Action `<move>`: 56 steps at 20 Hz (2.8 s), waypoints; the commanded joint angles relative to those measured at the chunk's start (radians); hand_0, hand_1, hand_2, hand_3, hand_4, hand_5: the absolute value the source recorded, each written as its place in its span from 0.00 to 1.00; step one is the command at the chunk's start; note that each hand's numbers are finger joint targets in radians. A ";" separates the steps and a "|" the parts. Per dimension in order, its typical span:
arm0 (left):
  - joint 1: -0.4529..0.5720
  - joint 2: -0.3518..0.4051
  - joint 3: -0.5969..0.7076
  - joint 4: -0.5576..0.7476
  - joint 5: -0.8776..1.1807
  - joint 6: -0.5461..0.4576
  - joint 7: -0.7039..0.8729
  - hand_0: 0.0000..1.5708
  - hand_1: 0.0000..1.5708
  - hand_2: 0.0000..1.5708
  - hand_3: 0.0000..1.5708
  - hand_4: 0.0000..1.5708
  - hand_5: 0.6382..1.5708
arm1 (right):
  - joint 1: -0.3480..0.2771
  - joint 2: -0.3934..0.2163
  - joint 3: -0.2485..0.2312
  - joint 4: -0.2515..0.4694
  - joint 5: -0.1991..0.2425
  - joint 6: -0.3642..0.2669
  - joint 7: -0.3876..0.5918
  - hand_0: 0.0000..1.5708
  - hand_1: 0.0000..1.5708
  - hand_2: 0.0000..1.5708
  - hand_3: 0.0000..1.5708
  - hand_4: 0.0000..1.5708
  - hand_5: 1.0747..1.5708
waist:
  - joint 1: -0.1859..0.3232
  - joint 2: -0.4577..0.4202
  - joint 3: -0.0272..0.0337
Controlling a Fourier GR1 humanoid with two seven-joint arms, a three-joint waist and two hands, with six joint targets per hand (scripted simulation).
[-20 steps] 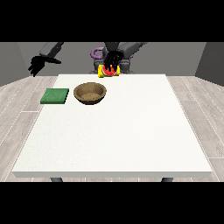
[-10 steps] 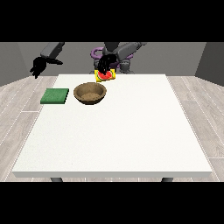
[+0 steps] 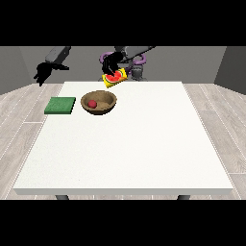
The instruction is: Pick the cup and pour the ball into the bowl, then pick the bowl and place it on the pad
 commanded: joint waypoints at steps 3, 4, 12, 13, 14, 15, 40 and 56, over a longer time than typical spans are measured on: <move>-0.071 -0.012 0.019 -0.064 -0.055 -0.133 -0.043 0.98 0.98 1.00 1.00 0.77 0.88 | 0.036 0.008 -0.009 0.033 0.004 -0.012 -0.068 0.00 0.00 0.00 0.13 0.00 0.89 | 0.028 0.007 0.0000; -0.041 -0.012 0.006 -0.102 -0.077 -0.105 -0.049 0.98 0.98 1.00 1.00 0.77 0.88 | -0.004 -0.076 -0.050 0.055 -0.028 0.028 -0.038 0.00 0.00 0.00 0.09 0.00 0.90 | 0.063 0.031 0.0000; 0.088 0.003 0.241 -0.191 0.111 0.084 -0.043 0.00 0.00 1.00 1.00 0.81 0.87 | 0.022 -0.019 -0.018 0.045 -0.038 0.039 0.073 0.00 0.00 0.00 0.00 0.30 0.97 | 0.113 -0.003 -0.0037; 0.077 0.038 0.303 -0.216 0.155 0.128 -0.064 0.09 0.09 1.00 1.00 0.64 0.97 | 0.014 -0.003 -0.030 0.042 -0.047 0.010 0.063 0.00 0.00 0.00 0.00 0.30 0.97 | 0.140 0.013 -0.0045; 0.078 0.060 0.346 -0.240 0.197 0.138 -0.086 0.23 0.23 1.00 1.00 0.63 0.98 | 0.012 -0.002 -0.035 0.050 -0.049 -0.014 0.088 0.00 0.00 0.00 0.00 0.30 0.97 | 0.171 -0.009 -0.0050; 0.110 0.051 0.351 -0.264 0.214 0.181 -0.090 0.26 0.26 1.00 1.00 0.64 0.99 | -0.013 -0.030 -0.062 0.056 -0.069 -0.013 0.092 0.00 0.00 0.00 0.00 0.30 0.97 | 0.206 0.028 -0.0039; 0.333 0.006 0.858 -0.174 1.208 0.147 -0.651 0.00 0.00 0.00 0.00 0.00 0.95 | -0.102 0.161 0.064 -0.086 -0.043 -0.133 0.195 0.00 0.00 0.00 0.00 0.00 0.95 | 0.078 0.167 -0.0011; 0.309 0.031 0.756 -0.391 1.220 0.067 -0.549 0.00 0.00 0.00 0.00 0.00 0.99 | -0.073 0.181 -0.007 0.105 -0.077 -0.103 -0.029 0.00 0.00 0.00 0.00 0.10 0.91 | 0.220 0.287 0.0001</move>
